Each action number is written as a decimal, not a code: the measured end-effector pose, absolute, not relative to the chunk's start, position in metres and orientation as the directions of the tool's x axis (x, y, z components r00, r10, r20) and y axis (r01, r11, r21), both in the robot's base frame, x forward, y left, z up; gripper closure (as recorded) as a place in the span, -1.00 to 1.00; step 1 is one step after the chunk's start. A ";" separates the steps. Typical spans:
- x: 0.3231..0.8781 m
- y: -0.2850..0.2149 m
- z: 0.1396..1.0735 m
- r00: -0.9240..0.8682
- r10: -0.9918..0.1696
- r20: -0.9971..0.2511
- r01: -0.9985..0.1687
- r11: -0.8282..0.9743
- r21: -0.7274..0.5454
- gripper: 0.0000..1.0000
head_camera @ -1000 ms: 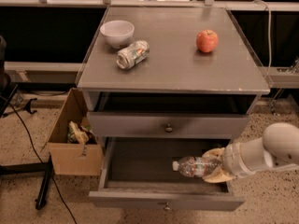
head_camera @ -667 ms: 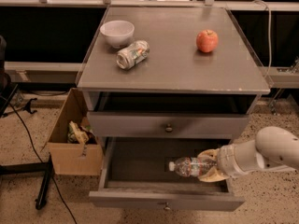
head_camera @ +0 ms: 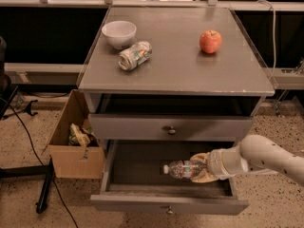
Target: Place water bottle into middle drawer
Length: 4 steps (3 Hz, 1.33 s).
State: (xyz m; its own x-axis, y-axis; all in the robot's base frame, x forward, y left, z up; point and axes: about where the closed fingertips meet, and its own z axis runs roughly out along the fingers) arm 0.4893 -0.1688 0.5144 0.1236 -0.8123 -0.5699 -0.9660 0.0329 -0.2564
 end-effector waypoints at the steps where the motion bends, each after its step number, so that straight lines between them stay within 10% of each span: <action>1: 0.494 -0.163 0.495 0.128 -0.808 -0.576 -0.969 0.021 -0.245 1.00; 4: 0.521 -0.124 0.430 0.190 -0.792 -0.581 -0.966 -0.044 -0.256 1.00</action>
Offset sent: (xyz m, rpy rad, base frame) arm 0.0276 0.0317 -0.0801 0.0192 0.0143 0.0659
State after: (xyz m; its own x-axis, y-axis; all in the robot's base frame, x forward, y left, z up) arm 0.5206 -0.1238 0.4295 0.1902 -0.7917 -0.5805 -0.9657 -0.0444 -0.2558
